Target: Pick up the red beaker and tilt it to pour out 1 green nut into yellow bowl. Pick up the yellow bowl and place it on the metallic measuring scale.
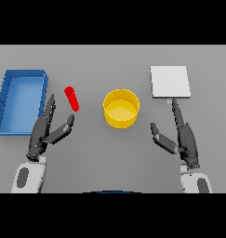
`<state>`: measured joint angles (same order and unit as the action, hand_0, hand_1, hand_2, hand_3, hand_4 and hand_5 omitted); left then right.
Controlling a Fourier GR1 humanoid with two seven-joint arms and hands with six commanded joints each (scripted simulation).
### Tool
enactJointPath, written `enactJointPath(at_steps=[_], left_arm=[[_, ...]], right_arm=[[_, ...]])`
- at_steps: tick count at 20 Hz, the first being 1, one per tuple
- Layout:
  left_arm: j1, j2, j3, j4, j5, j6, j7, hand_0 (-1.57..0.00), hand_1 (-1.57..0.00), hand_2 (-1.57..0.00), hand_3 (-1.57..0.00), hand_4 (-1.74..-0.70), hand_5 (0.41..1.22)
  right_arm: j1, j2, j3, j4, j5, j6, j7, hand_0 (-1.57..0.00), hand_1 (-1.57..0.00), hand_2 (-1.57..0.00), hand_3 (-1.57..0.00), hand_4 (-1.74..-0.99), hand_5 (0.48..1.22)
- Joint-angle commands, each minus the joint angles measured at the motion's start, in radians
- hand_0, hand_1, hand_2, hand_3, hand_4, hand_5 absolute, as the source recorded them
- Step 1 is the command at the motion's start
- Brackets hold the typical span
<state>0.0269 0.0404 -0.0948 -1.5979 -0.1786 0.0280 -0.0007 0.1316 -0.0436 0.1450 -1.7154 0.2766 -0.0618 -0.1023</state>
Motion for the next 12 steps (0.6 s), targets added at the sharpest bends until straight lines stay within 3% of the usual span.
enactJointPath(at_steps=[1,8,12], left_arm=[[-0.024,0.005,0.009,0.026,0.003,-0.001,-0.018,0.0,0.0,0.0,0.0,-1.12,0.627],[-0.219,-0.005,0.068,0.279,-0.003,0.037,-0.061,0.0,0.0,0.0,0.0,-1.15,0.63],[-0.315,-0.007,0.107,0.422,0.01,0.044,-0.121,0.0,0.0,0.0,0.0,-1.18,0.635]], right_arm=[[0.005,0.001,-0.003,0.0,-0.008,0.002,-0.011,0.0,0.0,0.0,0.0,-1.143,0.65],[-0.014,-0.005,-0.024,0.011,-0.06,0.031,-0.012,0.0,0.0,0.0,0.0,-1.222,0.667],[-0.017,-0.001,-0.024,0.01,-0.058,0.027,-0.015,0.0,0.0,0.0,0.0,-1.239,0.668]])
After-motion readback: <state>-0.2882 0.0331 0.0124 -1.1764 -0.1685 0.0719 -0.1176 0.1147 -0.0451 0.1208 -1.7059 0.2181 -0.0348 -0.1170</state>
